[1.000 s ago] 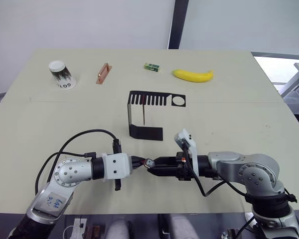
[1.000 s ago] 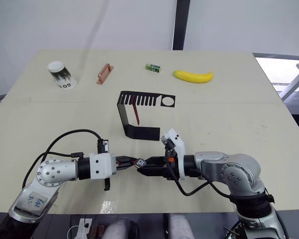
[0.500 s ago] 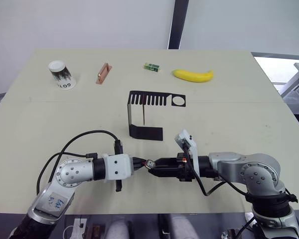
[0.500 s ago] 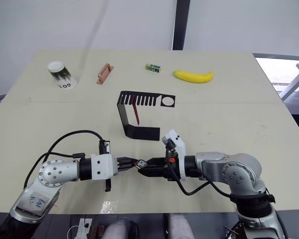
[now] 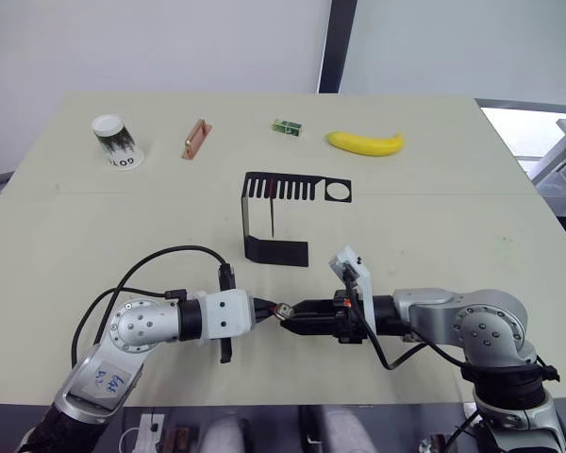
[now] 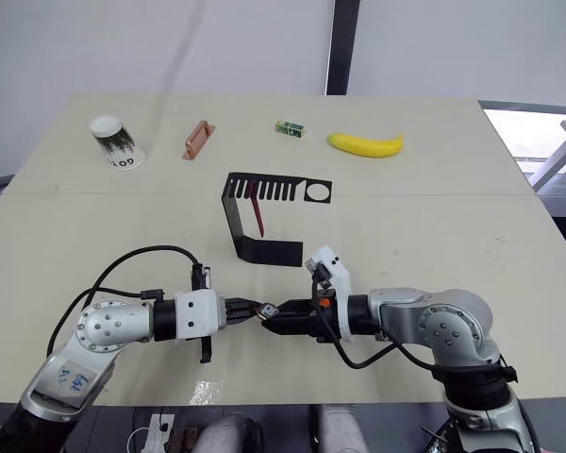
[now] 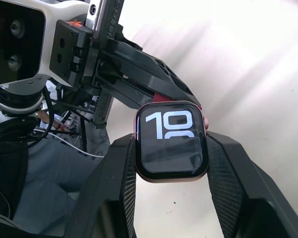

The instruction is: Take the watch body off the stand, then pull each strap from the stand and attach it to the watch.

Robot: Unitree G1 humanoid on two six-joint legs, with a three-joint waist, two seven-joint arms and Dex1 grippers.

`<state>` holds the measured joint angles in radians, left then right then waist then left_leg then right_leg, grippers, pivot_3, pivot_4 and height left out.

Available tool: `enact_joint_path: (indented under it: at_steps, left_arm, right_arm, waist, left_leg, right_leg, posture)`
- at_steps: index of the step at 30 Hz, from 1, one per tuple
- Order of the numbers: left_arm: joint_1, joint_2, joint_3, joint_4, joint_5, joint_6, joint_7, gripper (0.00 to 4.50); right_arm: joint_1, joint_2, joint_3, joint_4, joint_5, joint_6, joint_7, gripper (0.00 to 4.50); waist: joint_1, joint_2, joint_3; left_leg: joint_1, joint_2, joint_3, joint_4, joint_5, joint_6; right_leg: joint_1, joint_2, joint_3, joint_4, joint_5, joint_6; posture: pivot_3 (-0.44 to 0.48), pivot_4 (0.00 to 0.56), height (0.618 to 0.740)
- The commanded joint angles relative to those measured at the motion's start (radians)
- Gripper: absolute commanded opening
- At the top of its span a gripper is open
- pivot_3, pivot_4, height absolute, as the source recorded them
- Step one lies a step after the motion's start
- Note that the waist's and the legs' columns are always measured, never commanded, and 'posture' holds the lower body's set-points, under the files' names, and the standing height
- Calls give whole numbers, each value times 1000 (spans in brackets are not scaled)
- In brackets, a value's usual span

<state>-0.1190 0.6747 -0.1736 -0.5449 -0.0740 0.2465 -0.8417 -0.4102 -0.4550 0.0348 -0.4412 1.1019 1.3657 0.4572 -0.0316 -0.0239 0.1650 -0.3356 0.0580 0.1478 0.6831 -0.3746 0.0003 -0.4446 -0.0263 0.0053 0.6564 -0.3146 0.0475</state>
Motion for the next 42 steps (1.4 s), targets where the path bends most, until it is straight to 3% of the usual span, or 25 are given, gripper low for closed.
enact_joint_path:
  at_steps: [1, 42]
  left_arm:
    - [-21, -17, -13, -91, -22, -13, 4, 0]
    - [-17, -28, -24, -127, -10, 23, 3, 0]
  right_arm:
    - [-9, 16, 3, -11, 17, 16, -24, 1505]
    - [-12, 13, 5, -4, 10, 52, -33, 1505]
  waist:
    - [0, 0, 0]
    - [0, 0, 0]
  left_leg:
    - [0, 0, 0, 0, 0, 0]
    - [0, 0, 0, 0, 0, 0]
  right_leg:
    - [0, 0, 0, 0, 0, 0]
    - [0, 0, 0, 0, 0, 0]
  posture:
    - [0, 150, 738]
    - [0, 150, 738]
